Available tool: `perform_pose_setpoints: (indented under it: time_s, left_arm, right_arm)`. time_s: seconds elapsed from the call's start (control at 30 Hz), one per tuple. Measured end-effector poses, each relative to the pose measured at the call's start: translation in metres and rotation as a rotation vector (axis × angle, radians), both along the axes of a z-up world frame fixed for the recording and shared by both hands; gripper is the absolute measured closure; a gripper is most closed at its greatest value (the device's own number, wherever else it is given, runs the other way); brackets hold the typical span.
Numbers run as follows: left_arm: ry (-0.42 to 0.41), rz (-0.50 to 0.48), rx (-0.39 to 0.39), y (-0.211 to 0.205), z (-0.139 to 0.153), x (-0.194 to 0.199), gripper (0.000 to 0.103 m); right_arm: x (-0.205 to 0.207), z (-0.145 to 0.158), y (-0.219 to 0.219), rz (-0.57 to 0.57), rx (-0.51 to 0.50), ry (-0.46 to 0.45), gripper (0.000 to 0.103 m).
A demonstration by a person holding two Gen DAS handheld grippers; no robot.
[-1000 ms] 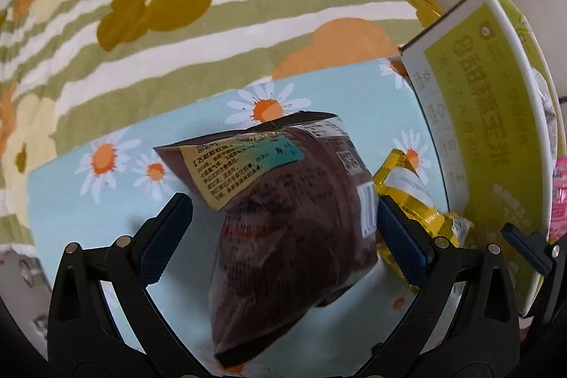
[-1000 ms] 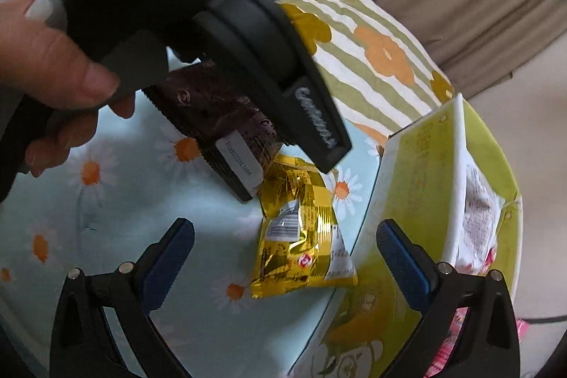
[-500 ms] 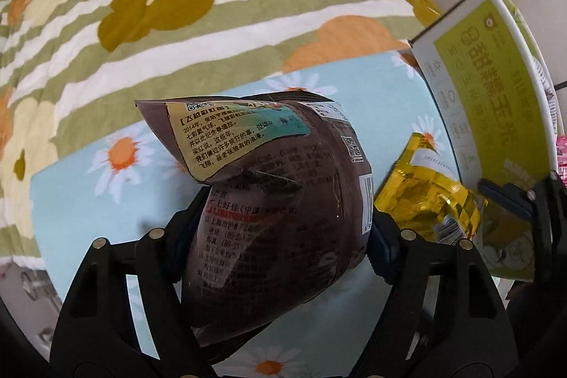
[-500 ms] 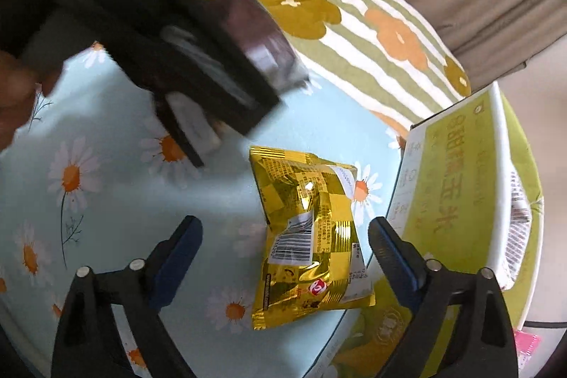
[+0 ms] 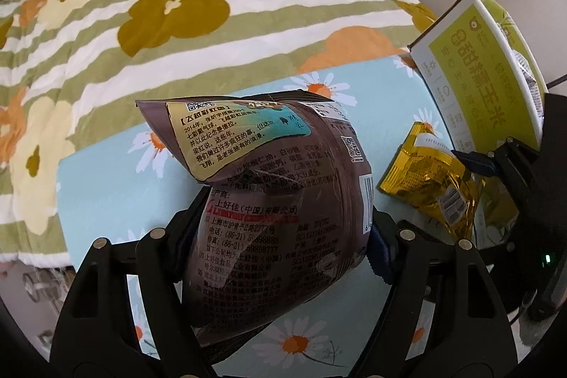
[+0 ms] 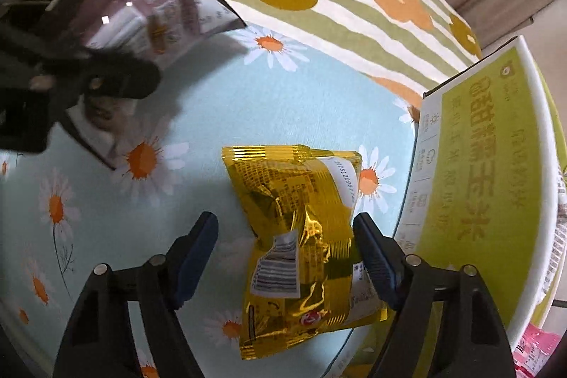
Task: Organize snacks
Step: 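Grasp the brown bag with the left tool while the right tool grasps the gold bag, then carry the brown and gold bags over the box and release both inside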
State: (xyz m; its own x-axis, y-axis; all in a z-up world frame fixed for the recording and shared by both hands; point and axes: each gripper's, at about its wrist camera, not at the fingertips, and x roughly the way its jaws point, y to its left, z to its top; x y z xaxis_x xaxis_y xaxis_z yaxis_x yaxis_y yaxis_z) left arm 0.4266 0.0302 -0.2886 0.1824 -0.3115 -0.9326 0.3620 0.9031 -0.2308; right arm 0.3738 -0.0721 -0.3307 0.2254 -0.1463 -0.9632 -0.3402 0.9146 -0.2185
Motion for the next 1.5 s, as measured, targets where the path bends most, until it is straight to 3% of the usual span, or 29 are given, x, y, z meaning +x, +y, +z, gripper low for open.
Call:
perform_pose_setpoints:
  time_s: [0.3, 0.37, 0.47, 0.77, 1.0, 1.2, 1.5]
  left_arm:
    - [-0.019, 0.020, 0.005, 0.010, 0.009, -0.010, 0.029]
    - [-0.023, 0.029, 0.004, 0.013, 0.012, -0.012, 0.029]
    - [-0.027, 0.048, 0.001, 0.019, 0.015, -0.015, 0.029]
    - [-0.031, 0.083, -0.008, 0.033, 0.027, -0.029, 0.029]
    - [-0.109, 0.125, -0.011, 0.042, 0.075, -0.039, 0.029]
    - [-0.194, 0.133, -0.020, 0.024, 0.128, -0.054, 0.029]
    - [-0.279, 0.171, -0.091, -0.064, 0.182, -0.092, 0.029]
  right_arm:
    - [0.001, -0.006, -0.012, -0.031, 0.077, 0.004, 0.032]
    - [0.000, -0.005, -0.016, -0.050, 0.087, -0.002, 0.044]
    - [0.001, -0.003, -0.018, -0.070, 0.120, -0.003, 0.049]
    - [-0.009, 0.016, -0.014, -0.143, 0.273, -0.018, 0.051]
    - [-0.031, 0.079, -0.001, -0.112, 0.374, -0.121, 0.051]
    - [-0.048, 0.143, -0.021, -0.096, 0.468, -0.232, 0.051]
    - [-0.078, 0.206, -0.107, -0.038, 0.530, -0.334, 0.051]
